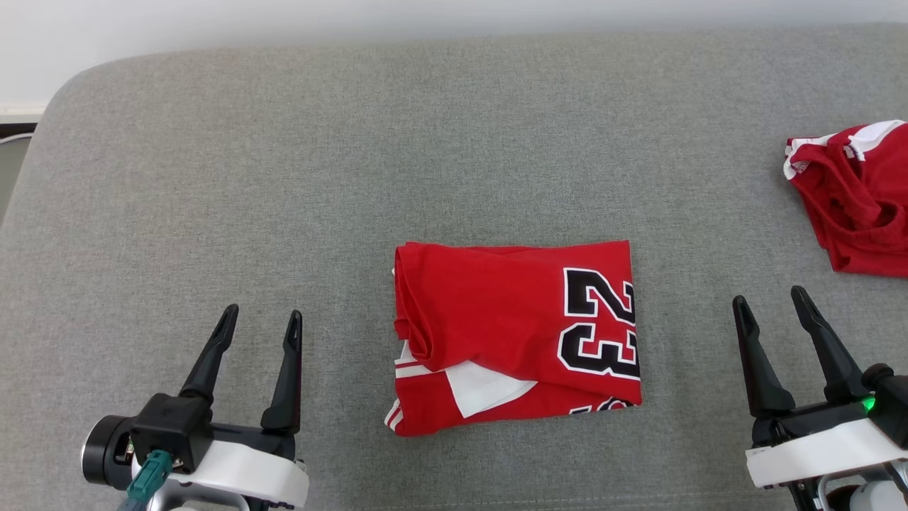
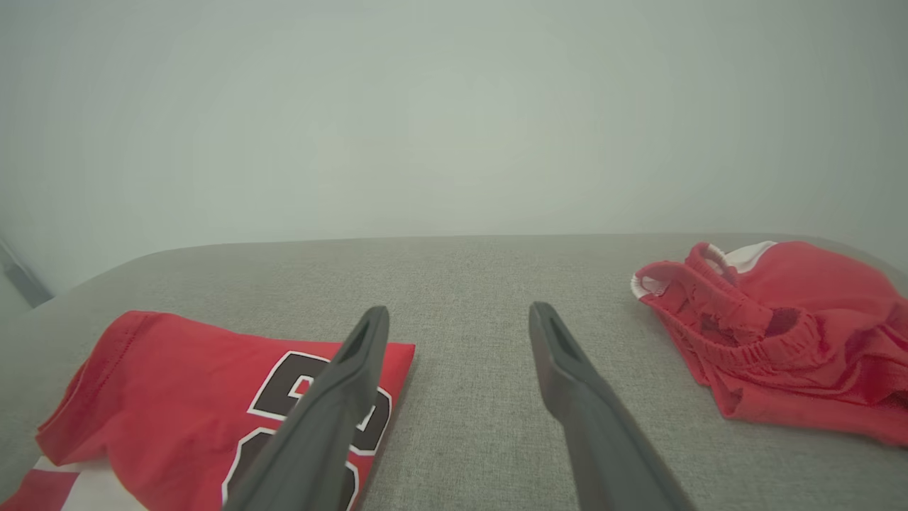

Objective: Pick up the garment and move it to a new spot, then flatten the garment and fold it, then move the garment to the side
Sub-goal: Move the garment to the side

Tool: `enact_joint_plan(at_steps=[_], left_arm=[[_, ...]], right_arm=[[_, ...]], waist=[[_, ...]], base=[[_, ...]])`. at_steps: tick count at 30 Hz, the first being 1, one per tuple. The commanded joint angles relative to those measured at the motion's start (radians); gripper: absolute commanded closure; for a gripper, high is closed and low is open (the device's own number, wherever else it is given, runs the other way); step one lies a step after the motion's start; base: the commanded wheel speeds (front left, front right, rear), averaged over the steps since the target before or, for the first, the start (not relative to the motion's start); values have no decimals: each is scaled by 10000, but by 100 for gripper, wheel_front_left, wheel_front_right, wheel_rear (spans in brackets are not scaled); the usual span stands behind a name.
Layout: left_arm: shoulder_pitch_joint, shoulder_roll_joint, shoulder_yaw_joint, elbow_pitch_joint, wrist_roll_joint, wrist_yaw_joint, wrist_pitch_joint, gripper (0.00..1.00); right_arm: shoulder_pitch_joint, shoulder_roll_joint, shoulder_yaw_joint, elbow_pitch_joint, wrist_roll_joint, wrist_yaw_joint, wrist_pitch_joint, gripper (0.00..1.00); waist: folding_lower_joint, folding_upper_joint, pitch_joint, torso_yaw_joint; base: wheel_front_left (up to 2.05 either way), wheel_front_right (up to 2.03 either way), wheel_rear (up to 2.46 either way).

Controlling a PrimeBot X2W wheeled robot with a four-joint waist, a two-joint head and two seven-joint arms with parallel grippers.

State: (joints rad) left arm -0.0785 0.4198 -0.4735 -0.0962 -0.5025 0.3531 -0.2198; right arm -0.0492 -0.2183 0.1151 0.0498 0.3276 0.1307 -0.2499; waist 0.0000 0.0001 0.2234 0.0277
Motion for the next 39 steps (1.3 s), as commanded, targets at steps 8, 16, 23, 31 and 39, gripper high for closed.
enact_joint_plan(at_steps=[8, 16, 23, 31, 39], left_arm=[[-210, 213, 318, -390, -41, 41, -48, 0], [-379, 147, 294, -405, -71, -84, -127, 0], [-606, -39, 281, -182, -102, -191, -219, 0], [-650, -102, 369, -73, -108, -228, -294, 0], [-708, -121, 401, -42, -111, -262, -322, 0]], right_arm=[[-224, 43, 364, 510, 1699, 0, -117, 0], [-1235, -530, 1746, 2071, 3757, 0, -116, 0], [-2145, -838, 3237, 3185, 5454, 0, 181, 0], [-2478, -1052, 4626, 3320, 6898, 0, 640, 0], [-2767, -1379, 5616, 2992, 7842, 0, 802, 0]], waist=[[0, -1, 196, 94], [0, -1, 585, 428], [0, -1, 835, 779], [0, -1, 950, 812], [0, -1, 947, 714]], base=[[0, 0, 0], [0, 0, 0], [0, 0, 0], [0, 0, 0], [0, 0, 0]])
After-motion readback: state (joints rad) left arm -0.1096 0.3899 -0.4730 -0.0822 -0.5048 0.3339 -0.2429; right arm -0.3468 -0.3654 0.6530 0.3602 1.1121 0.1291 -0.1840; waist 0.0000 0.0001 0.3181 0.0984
